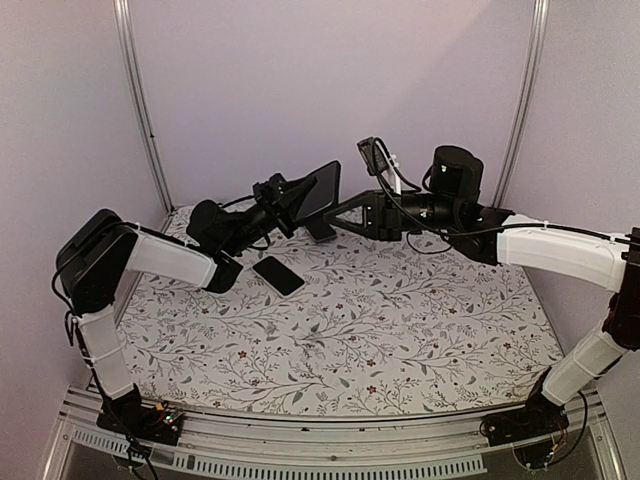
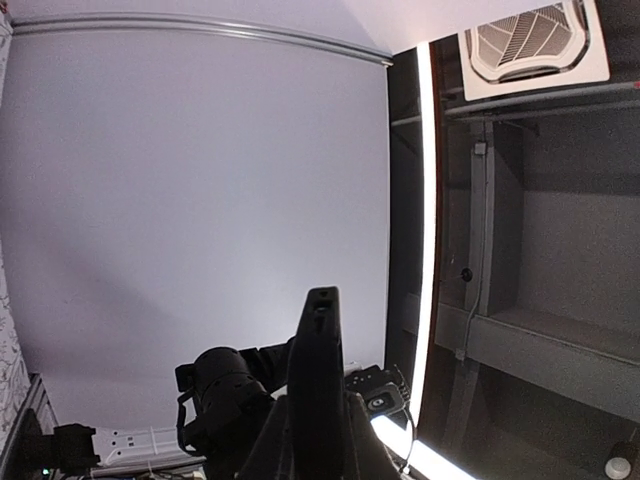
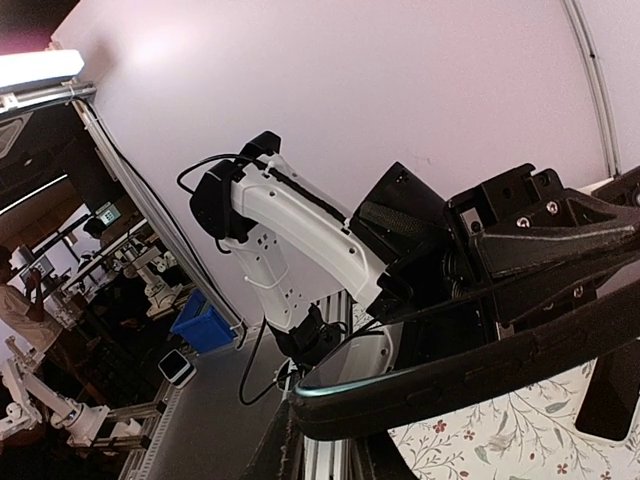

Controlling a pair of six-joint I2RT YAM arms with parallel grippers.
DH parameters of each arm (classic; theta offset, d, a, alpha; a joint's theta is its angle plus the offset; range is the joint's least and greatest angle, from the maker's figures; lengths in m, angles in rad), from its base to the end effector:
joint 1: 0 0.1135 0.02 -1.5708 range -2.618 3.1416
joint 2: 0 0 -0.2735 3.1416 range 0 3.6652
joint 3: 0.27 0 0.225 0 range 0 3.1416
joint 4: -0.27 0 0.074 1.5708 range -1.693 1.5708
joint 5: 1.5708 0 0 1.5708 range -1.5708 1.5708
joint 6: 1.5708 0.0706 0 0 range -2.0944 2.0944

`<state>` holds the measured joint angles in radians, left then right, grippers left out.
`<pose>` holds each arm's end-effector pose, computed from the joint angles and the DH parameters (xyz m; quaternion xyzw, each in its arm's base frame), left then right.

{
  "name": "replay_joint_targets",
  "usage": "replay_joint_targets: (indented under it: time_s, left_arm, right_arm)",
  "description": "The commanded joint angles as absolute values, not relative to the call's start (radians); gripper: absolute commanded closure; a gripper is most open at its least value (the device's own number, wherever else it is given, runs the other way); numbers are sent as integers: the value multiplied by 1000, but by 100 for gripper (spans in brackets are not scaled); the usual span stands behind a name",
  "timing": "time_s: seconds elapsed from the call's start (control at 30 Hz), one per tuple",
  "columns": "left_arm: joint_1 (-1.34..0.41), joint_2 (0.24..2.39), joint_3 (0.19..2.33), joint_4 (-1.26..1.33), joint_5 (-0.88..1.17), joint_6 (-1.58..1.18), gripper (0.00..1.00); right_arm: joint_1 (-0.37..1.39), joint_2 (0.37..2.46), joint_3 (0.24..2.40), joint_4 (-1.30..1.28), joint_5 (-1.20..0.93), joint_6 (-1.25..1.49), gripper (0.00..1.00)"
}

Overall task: Take the phone out of the phone case
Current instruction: Remove the bottom right corner of the phone case from the phone.

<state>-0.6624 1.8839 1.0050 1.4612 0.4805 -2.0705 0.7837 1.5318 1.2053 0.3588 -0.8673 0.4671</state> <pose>0.2976 -0.2735 0.3201 -0.1386 0.4868 -0.8602 0.0630 0.2124 0.2877 0.3780 -0.3976 0.5757 0.6186 0.3574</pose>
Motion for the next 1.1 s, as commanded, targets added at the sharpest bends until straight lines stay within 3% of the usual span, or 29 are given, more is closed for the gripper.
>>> replay_joint_targets:
  time_s: [0.0,0.07,0.13,0.33,0.63,0.93,1.07]
  left_arm:
    - [-681,1849,975,1442,643,-1817,100]
    - [-652,1808,969,1360,660,-1701,100]
    - [-622,1771,960,1281,675,-1615,100]
    - [-578,1716,968,1101,723,-1424,100]
    - [-583,1627,1026,718,657,-1128,100]
    - [-583,1596,1056,643,640,-1064,100]
    - [-583,1590,1065,637,642,-1060,100]
  right_arm:
    - [776,1496,1166,502,-716,505,68]
    - [776,1470,1116,485,-692,523,46]
    - [776,1439,1066,456,-657,534,32]
    - [776,1348,1033,226,-423,527,21]
    - [820,1441,1223,-109,-153,457,32]
    - [857,1525,1255,-184,-136,451,52]
    - [862,1532,1247,-193,-139,457,54]
